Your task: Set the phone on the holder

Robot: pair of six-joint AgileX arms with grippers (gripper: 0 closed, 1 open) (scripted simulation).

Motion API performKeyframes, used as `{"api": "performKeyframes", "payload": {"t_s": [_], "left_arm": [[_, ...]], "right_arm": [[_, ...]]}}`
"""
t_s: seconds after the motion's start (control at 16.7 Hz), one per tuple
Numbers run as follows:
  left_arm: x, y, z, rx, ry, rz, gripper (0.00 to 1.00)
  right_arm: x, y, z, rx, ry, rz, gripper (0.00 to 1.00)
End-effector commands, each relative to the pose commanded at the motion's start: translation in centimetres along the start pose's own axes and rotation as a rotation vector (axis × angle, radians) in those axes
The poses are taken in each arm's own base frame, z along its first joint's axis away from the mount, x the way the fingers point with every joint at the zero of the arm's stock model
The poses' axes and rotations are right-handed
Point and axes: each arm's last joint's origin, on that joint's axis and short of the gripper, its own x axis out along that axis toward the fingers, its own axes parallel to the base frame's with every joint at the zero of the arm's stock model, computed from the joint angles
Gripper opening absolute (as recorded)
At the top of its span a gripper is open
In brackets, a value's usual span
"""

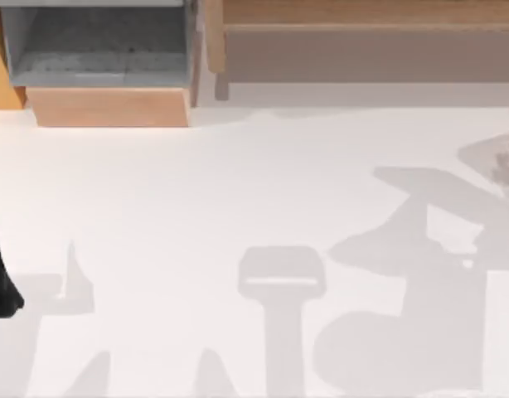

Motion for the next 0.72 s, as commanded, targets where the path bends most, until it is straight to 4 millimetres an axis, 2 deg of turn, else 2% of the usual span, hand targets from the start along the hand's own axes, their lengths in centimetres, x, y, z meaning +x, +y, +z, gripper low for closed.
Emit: {"api": "performKeyframes", "payload": {"t_s": [0.18,0.42,0.72], "left_arm": [[0.0,0.0,0.0,0.0,0.0,0.0,1.0],[0.0,0.0,0.0,0.0,0.0,0.0,1.0],[0.0,0.0,0.0,0.0,0.0,0.0,1.0]], "right_arm": [[1.8,0.0,0.3,0.006,-0.008,-0.005,0.0],[4.3,0.0,-1.0,-0.006,0.026,-0.004,0.0],[4.5,0.0,-1.1,-0.008,0.027,-0.002,0.0]]}}
